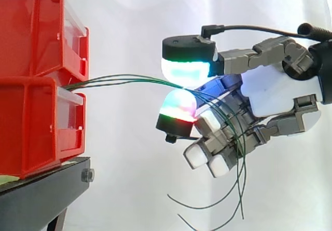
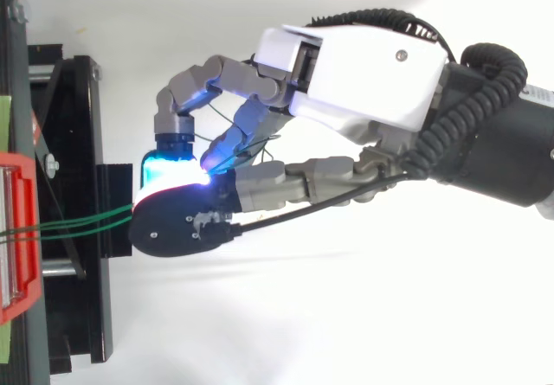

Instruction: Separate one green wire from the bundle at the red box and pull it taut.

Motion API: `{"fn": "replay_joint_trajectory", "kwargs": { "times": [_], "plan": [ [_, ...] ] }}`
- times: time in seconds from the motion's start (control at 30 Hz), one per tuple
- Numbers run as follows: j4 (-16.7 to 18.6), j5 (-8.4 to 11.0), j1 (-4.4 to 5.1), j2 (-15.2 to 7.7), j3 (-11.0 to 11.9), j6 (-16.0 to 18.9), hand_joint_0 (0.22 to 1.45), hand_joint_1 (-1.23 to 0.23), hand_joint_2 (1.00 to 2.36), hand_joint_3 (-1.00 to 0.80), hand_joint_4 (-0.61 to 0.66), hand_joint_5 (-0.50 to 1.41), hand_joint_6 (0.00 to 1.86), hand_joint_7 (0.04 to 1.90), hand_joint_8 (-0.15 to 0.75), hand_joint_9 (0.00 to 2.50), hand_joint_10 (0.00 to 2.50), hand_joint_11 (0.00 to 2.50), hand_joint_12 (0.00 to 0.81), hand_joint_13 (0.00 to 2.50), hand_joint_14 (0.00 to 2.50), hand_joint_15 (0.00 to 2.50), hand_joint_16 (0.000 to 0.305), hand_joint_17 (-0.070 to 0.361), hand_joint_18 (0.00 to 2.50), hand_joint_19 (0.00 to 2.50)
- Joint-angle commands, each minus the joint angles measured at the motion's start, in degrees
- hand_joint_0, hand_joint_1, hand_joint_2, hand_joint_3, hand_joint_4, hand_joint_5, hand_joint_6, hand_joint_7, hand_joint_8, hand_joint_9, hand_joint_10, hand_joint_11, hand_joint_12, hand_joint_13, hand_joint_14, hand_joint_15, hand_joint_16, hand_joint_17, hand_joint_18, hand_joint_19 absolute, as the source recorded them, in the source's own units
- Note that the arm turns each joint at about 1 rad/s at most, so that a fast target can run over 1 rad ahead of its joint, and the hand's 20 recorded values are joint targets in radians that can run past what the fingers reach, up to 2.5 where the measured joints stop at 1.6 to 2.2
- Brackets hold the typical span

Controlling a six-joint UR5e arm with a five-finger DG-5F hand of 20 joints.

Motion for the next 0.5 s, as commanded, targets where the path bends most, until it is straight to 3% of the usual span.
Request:
{"fn": "replay_joint_trajectory", "kwargs": {
  "times": [0.0, 0.2, 0.47],
  "plan": [
    [0.0, 0.02, 0.00, 0.0, 0.0, 0.0, 0.61, -0.69, 1.02, -0.17, 0.17, -0.16, 0.91, 1.20, 0.364, 1.14, 0.02, 0.73, 0.423, 0.97, 0.02, 0.52, 0.060, 0.135, 0.82, 0.62],
    [0.0, 0.02, 0.00, 0.0, -0.1, 0.0, 0.65, -0.79, 1.02, -0.16, 0.08, -0.16, 0.91, 1.25, 0.356, 1.12, 0.02, 0.74, 0.416, 0.96, 0.02, 0.52, 0.059, 0.133, 0.81, 0.60],
    [0.0, 0.10, 0.00, 0.0, 0.0, 0.0, 0.70, -0.84, 1.02, -0.27, 0.09, -0.17, 0.92, 1.23, 0.350, 1.11, 0.02, 0.73, 0.405, 0.95, 0.02, 0.52, 0.057, 0.129, 0.80, 0.59]
  ]
}}
